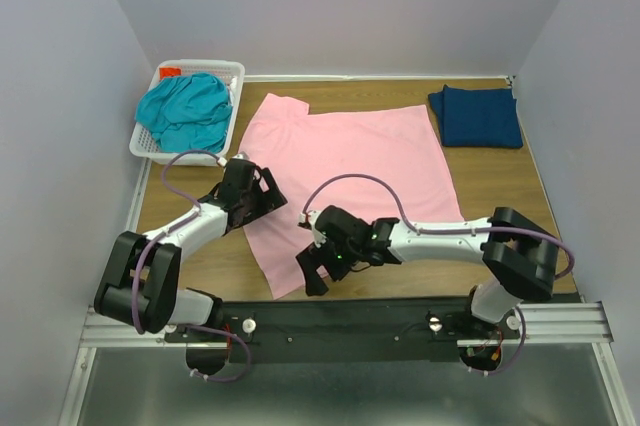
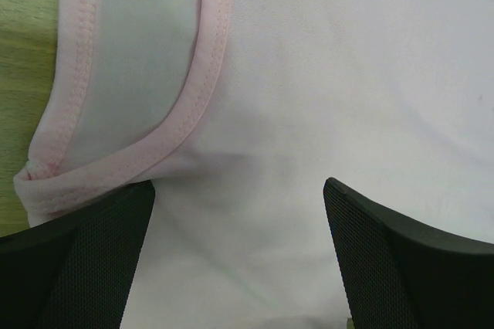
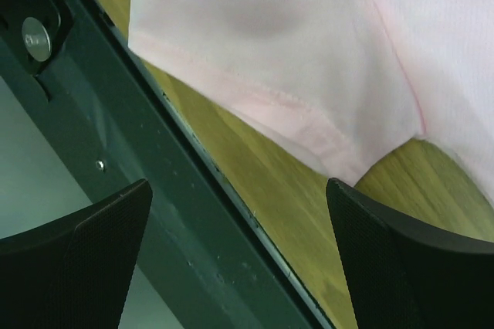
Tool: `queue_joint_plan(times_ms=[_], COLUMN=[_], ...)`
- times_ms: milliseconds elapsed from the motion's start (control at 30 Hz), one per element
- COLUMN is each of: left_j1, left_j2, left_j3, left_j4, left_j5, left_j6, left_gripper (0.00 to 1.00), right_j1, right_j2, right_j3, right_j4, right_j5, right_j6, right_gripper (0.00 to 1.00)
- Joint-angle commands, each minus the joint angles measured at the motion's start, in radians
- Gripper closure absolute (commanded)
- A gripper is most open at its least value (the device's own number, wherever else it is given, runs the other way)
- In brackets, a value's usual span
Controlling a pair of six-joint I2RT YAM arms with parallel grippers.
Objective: Fold and stack the t-shirts
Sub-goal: Flatten the tshirt out
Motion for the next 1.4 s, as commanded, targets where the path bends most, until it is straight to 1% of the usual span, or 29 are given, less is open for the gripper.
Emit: queue_joint_plan(times_ms=[0, 33, 133, 167, 200, 233, 267, 367, 400, 467, 500, 533, 567, 600, 633, 667, 700, 733, 767, 800, 833, 867, 900, 933, 967, 1000, 1133, 1200, 1367], left_j1=[0.007, 0.007, 0.007, 0.007, 0.007, 0.007, 0.007, 0.007, 0.007, 0.007, 0.008, 0.008, 0.008, 0.01, 0.01, 0.011, 0.016, 0.016, 0.019, 0.028, 0.036, 0.043, 0.056, 0.062, 0.065, 0.072, 0.079, 0.08, 0.092], left_j2=[0.013, -0.017, -0.115, -0.145, -0.172, -0.224, -0.246, -0.278, -0.268, -0.194, -0.159, -0.116, -0.023, 0.028, 0.13, 0.181, 0.232, 0.33, 0.379, 0.43, 0.526, 0.573, 0.617, 0.689, 0.72, 0.752, 0.876, 0.904, 1.001], left_j3=[-0.025, -0.022, 0.001, 0.01, 0.021, 0.045, 0.057, 0.103, 0.119, 0.194, 0.253, 0.287, 0.319, 0.358, 0.44, 0.479, 0.563, 0.606, 0.648, 0.695, 0.791, 0.838, 0.887, 0.971, 1.008, 1.083, 1.177, 1.206, 1.291], left_j4=[-0.064, -0.075, -0.144, -0.162, -0.18, -0.213, -0.222, -0.192, -0.179, -0.161, -0.147, -0.142, -0.136, -0.135, -0.139, -0.139, -0.148, -0.147, -0.151, -0.158, -0.177, -0.193, -0.205, -0.223, -0.231, -0.269, -0.28, -0.285, -0.323], left_j5=[-0.005, -0.004, -0.024, -0.025, -0.024, -0.059, -0.065, -0.082, -0.085, -0.091, -0.091, -0.096, -0.094, -0.091, -0.09, -0.096, -0.103, -0.12, -0.127, -0.131, -0.121, -0.107, -0.094, -0.093, -0.099, -0.107, -0.078, -0.067, -0.059], left_j6=[0.029, 0.029, 0.031, 0.034, 0.036, 0.039, 0.04, 0.06, 0.065, 0.08, 0.104, 0.114, 0.132, 0.147, 0.178, 0.192, 0.209, 0.224, 0.232, 0.244, 0.264, 0.269, 0.276, 0.29, 0.298, 0.299, 0.316, 0.318, 0.325], left_gripper=[0.02, 0.02, 0.02, 0.02, 0.02, 0.02, 0.02, 0.02, 0.02, 0.02, 0.02, 0.02, 0.02, 0.02, 0.02, 0.02, 0.02, 0.02, 0.02, 0.02, 0.02, 0.02, 0.02, 0.02, 0.02, 0.02, 0.02, 0.02, 0.02], right_j1=[0.009, 0.009, 0.005, -0.018, -0.041, -0.063, -0.13, -0.256, -0.343, -0.427, -0.504, -0.544, -0.582, -0.663, -0.701, -0.763, -0.784, -0.807, -0.82, -0.848, -0.863, -0.874, -0.896, -0.905, -0.913, -0.922, -0.929, -0.936, -0.96], right_j2=[-0.057, -0.082, -0.192, -0.215, -0.241, -0.284, -0.309, -0.358, -0.358, -0.329, -0.312, -0.289, -0.235, -0.202, -0.168, -0.086, -0.046, -0.001, 0.036, 0.117, 0.154, 0.185, 0.27, 0.301, 0.338, 0.388, 0.496, 0.536, 0.619], right_j3=[-0.025, -0.023, 0.0, 0.023, 0.032, 0.038, 0.04, 0.054, 0.061, 0.103, 0.115, 0.136, 0.176, 0.202, 0.247, 0.274, 0.303, 0.331, 0.362, 0.424, 0.464, 0.492, 0.57, 0.601, 0.626, 0.679, 0.764, 0.788, 0.845], right_j4=[-0.027, -0.032, -0.05, -0.087, -0.104, -0.117, -0.127, -0.128, -0.127, -0.131, -0.13, -0.13, -0.13, -0.13, -0.13, -0.127, -0.13, -0.127, -0.127, -0.128, -0.13, -0.127, -0.128, -0.128, -0.128, -0.13, -0.128, -0.13, -0.128], right_j5=[0.022, 0.048, 0.215, 0.324, 0.36, 0.394, 0.438, 0.464, 0.467, 0.496, 0.498, 0.491, 0.484, 0.477, 0.465, 0.443, 0.446, 0.449, 0.449, 0.449, 0.451, 0.466, 0.47, 0.454, 0.454, 0.451, 0.49, 0.526, 0.487], right_j6=[0.026, 0.031, 0.081, 0.094, 0.106, 0.12, 0.124, 0.123, 0.121, 0.106, 0.088, 0.075, 0.071, 0.072, 0.081, 0.083, 0.081, 0.075, 0.071, 0.06, 0.048, 0.046, 0.043, 0.023, 0.019, 0.002, -0.044, -0.054, -0.052], right_gripper=[0.0, 0.0, 0.0, 0.0, 0.0, 0.0, 0.0, 0.0, 0.0, 0.0, 0.0, 0.0, 0.0, 0.0, 0.0, 0.0, 0.0, 0.0, 0.0, 0.0, 0.0, 0.0, 0.0, 0.0, 0.0, 0.0, 0.0, 0.0, 0.0])
